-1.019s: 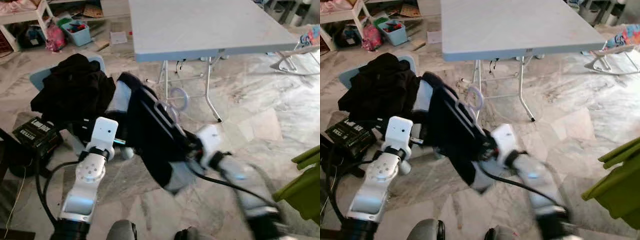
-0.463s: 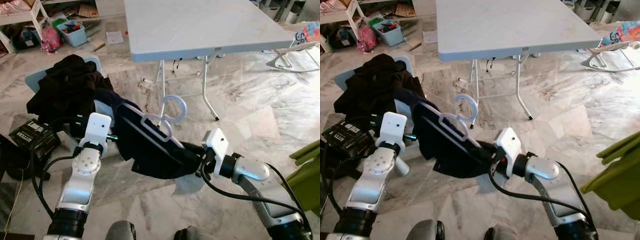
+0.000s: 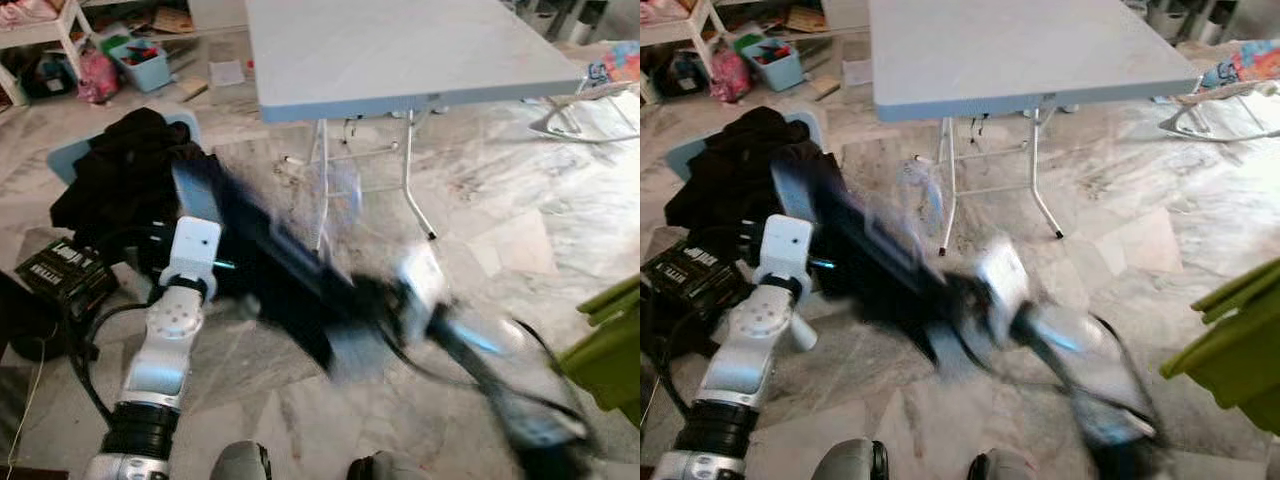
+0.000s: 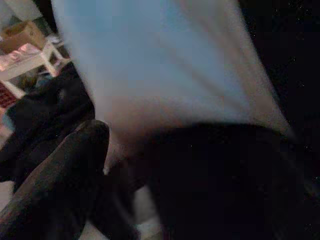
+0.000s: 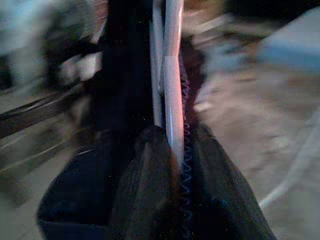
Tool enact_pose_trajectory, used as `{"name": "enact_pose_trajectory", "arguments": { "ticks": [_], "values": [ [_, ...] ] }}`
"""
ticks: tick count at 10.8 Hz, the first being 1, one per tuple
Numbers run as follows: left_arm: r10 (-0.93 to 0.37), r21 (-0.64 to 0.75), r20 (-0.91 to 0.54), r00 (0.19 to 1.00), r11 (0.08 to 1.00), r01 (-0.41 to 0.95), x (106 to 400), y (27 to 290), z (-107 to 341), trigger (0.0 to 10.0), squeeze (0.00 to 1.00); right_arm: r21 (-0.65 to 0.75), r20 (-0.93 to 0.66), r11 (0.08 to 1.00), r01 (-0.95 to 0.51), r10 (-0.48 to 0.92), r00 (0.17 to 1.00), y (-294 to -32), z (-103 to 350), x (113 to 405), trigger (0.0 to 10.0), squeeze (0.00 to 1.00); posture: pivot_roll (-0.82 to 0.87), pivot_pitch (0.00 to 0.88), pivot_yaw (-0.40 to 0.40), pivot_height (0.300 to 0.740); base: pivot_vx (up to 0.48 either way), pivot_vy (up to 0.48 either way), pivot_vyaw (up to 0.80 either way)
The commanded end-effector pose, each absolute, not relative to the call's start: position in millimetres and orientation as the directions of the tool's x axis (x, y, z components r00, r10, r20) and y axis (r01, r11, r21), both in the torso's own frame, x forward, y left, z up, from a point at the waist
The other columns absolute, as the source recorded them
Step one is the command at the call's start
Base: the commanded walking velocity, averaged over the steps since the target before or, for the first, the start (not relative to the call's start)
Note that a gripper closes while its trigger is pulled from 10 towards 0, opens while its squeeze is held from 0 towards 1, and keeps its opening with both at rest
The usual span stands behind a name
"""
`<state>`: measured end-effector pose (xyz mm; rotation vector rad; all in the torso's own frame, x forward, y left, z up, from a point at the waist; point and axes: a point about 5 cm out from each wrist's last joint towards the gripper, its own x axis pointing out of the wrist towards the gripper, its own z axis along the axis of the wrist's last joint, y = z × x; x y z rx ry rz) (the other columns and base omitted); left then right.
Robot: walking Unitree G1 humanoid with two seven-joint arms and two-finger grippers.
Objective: Hang hanger
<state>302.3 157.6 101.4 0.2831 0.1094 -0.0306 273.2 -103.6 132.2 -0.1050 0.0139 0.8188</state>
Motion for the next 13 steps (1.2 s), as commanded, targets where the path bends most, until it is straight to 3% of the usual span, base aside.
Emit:
{"name": "enact_pose_trajectory", "arguments": {
  "ticks": [1,2,6,7,8,13],
  "values": [
    [-0.079,0.244,-0.114,0.99,0.964,0.105,297.0,146.7,99.9,10.0,0.0,-0.122,0.026,0.715,-0.688,0.695,0.718,-100.5,144.1,278.8,10.0,0.0,-0.02,0.087,-0.012,0.74,0.0,0.0,0.0],
    [-0.085,0.225,-0.108,0.991,0.968,0.107,294.3,142.3,99.5,10.0,1.0,-0.134,0.036,0.734,-0.666,0.675,0.737,-96.9,144.0,281.4,10.0,0.0,-0.02,0.086,-0.014,0.74,0.0,0.0,0.0],
    [-0.125,0.259,0.058,0.991,0.96,0.106,297.5,133.4,127.5,10.0,1.0,-0.172,-0.024,0.753,-0.635,0.641,0.767,-98.5,124.2,281.7,10.0,0.0,-0.02,0.086,-0.022,0.74,0.0,0.0,0.0],
    [-0.14,0.284,0.079,0.987,0.952,0.113,300.8,129.3,133.9,10.0,0.45,-0.159,-0.052,0.766,-0.623,0.624,0.78,-100.8,117.3,283.1,10.0,0.0,-0.03,0.082,-0.021,0.74,0.0,0.0,0.0],
    [-0.113,0.298,0.079,0.991,0.951,0.084,303.0,133.9,133.8,10.0,0.0,-0.157,-0.08,0.737,-0.658,0.654,0.752,-97.9,112.6,279.1,10.0,0.0,-0.03,0.079,-0.019,0.74,0.0,0.0,0.0],
    [0.002,0.354,-0.057,0.998,0.935,0.018,307.6,150.8,110.4,10.0,0.0,-0.067,-0.051,0.552,-0.831,0.83,0.556,-98.8,119.6,251.6,10.0,0.0,-0.04,0.079,-0.019,0.74,0.0,0.0,0.0]
  ]
}}
